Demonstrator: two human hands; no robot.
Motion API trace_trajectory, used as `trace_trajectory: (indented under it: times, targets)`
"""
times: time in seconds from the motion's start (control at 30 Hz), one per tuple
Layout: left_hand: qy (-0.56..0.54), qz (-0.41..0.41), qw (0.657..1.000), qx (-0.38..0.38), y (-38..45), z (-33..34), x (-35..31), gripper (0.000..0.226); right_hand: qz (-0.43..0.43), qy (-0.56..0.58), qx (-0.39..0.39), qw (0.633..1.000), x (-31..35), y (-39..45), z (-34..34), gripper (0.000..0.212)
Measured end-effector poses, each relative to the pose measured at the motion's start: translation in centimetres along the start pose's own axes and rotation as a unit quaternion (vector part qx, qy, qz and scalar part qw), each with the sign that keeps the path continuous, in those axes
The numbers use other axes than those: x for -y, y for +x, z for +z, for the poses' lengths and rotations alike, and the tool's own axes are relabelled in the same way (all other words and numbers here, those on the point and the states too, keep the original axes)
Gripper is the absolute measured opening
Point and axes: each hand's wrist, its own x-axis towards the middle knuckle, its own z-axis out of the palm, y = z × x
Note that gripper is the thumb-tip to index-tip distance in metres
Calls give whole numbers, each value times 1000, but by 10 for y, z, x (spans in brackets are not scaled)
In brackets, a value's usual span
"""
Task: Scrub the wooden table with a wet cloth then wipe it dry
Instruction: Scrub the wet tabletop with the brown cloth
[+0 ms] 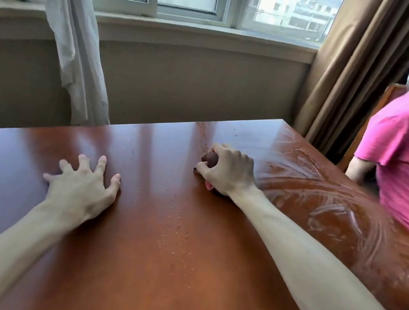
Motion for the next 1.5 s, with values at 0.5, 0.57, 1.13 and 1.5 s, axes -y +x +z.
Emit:
trace_trajectory:
  times: [0.5,0.57,1.13,1.5]
  targets:
    - [-14,12,1000,-8,-1,3,2,73,-40,-8,-4,999,17,-47,-15,32]
    - [-9,10,1000,-15,1,6,2,74,-22,-5,-8,1000,12,-12,-1,30]
    - [7,-6,1000,-5,4,6,0,71,54,-23,-30,998,-6,76,34,31]
    - [-36,58,998,-5,-26,-38,-29,69,-20,2,-18,1000,28,-150,-54,39]
